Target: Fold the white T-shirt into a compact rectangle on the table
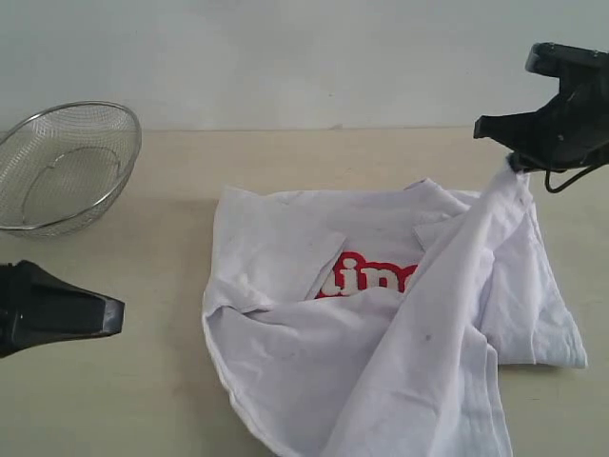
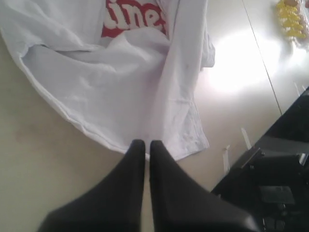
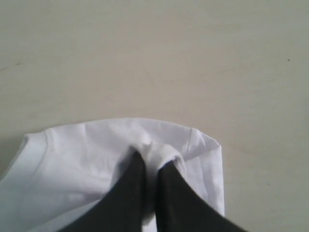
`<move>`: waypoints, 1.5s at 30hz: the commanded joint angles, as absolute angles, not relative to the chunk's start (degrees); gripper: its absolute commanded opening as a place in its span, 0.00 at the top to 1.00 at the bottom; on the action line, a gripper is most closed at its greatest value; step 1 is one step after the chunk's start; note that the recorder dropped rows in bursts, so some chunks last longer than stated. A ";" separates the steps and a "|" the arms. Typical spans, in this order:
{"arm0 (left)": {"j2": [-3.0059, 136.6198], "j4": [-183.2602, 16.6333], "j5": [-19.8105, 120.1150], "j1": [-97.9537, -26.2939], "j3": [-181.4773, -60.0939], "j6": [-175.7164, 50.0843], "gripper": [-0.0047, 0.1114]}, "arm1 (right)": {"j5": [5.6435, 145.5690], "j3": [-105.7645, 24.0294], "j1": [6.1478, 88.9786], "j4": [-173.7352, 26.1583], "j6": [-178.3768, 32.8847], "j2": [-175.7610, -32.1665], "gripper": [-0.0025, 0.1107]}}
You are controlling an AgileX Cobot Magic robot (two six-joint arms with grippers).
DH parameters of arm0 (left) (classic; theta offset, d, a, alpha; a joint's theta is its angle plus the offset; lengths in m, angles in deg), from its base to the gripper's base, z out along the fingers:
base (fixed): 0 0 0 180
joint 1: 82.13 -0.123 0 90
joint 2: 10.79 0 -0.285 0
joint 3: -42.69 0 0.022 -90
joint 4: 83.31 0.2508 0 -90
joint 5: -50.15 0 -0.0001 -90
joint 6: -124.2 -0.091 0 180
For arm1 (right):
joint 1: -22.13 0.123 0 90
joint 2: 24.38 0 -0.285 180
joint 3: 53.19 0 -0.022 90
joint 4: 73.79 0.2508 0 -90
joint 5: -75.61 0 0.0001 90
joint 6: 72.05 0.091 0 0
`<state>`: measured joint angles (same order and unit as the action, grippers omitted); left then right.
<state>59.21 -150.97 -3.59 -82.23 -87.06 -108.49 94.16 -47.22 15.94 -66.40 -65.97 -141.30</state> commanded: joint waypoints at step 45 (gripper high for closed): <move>81.32 -160.14 39.04 -32.50 -90.12 -177.93 0.45 | 111.59 -47.53 9.57 -59.84 -63.70 -136.13 0.35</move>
<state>78.95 -160.46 36.20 -35.30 -89.33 -177.36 111.14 -47.22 9.94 -60.59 -63.14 -136.89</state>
